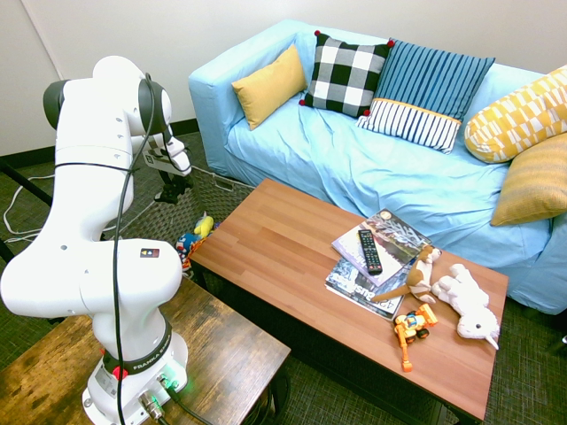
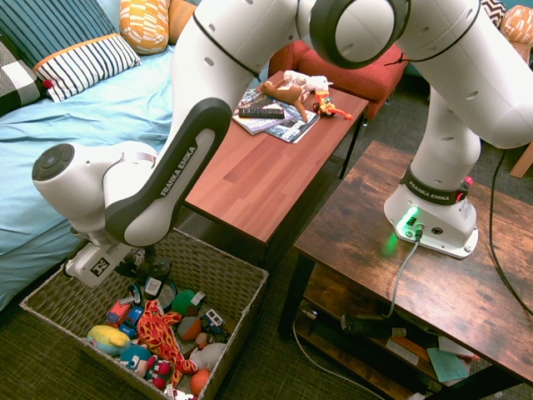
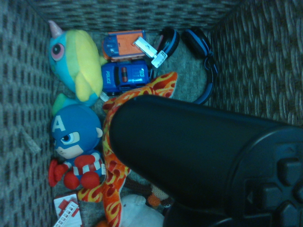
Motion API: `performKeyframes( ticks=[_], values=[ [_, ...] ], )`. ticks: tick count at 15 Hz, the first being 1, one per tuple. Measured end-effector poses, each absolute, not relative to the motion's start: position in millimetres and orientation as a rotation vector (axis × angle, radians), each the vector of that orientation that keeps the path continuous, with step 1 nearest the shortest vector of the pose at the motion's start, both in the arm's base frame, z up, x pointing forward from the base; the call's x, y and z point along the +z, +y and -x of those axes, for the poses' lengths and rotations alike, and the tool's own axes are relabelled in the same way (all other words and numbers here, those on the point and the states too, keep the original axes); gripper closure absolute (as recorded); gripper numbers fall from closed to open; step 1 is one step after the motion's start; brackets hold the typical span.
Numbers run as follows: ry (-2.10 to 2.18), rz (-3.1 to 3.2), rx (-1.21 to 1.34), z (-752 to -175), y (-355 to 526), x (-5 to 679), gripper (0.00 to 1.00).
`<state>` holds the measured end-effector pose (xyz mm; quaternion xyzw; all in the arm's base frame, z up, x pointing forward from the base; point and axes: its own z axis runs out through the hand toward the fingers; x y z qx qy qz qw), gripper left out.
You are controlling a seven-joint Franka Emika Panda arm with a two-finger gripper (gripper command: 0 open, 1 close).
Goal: Put the gamepad in the basket
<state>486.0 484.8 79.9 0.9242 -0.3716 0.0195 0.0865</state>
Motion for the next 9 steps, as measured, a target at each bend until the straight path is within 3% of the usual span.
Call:
performKeyframes(
  ticks=[9],
  values=[
    [-1.136, -2.705, 0.037, -494, 482, 53, 0.00]
  ],
)
